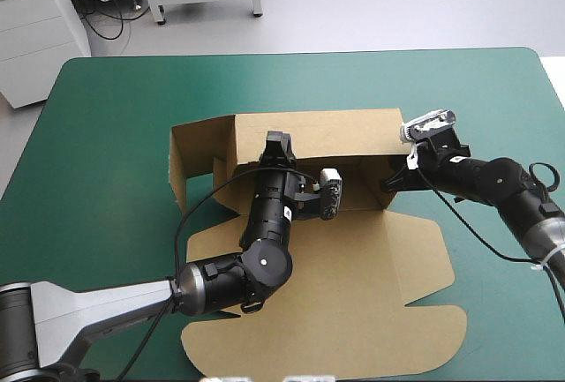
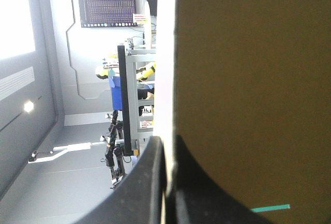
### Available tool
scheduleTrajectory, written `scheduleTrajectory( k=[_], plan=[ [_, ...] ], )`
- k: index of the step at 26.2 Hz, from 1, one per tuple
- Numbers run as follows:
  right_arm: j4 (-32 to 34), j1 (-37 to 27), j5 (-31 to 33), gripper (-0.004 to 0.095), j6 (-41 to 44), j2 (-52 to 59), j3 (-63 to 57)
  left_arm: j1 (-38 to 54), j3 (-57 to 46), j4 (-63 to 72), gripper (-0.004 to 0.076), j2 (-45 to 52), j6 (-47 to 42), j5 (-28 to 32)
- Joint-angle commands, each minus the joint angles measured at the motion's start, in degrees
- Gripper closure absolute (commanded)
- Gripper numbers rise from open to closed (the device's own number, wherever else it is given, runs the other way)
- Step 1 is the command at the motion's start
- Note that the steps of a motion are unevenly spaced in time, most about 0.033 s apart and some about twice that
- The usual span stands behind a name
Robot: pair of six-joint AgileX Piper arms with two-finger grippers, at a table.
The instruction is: Fold the box
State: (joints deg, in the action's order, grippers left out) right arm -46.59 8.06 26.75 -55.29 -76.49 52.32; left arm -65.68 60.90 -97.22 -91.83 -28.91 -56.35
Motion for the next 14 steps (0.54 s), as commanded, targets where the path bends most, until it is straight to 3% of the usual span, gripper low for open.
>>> scheduleTrajectory(
  k=[1,8,11,14],
  plan=[
    [-2.8,0.1,-0.6,0.0922,-0.5,1.9,1.7,-0.3,1.5,-2.6,0.0756,2.3,-0.7,-1.9],
    [-3.0,0.1,-0.9,0.0924,-0.5,1.9,1.7,1.1,1.5,-2.3,0.0752,2.3,-0.9,-1.9],
    [-3.2,0.1,-0.9,0.0923,-0.2,1.9,1.7,2.8,1.5,-1.6,0.0682,2.3,-0.9,-1.7],
    [-3.2,0.1,-1.1,0.0923,0.1,1.8,1.8,3.2,1.5,-0.9,0.0537,2.3,-1.0,-0.5]
  ],
)
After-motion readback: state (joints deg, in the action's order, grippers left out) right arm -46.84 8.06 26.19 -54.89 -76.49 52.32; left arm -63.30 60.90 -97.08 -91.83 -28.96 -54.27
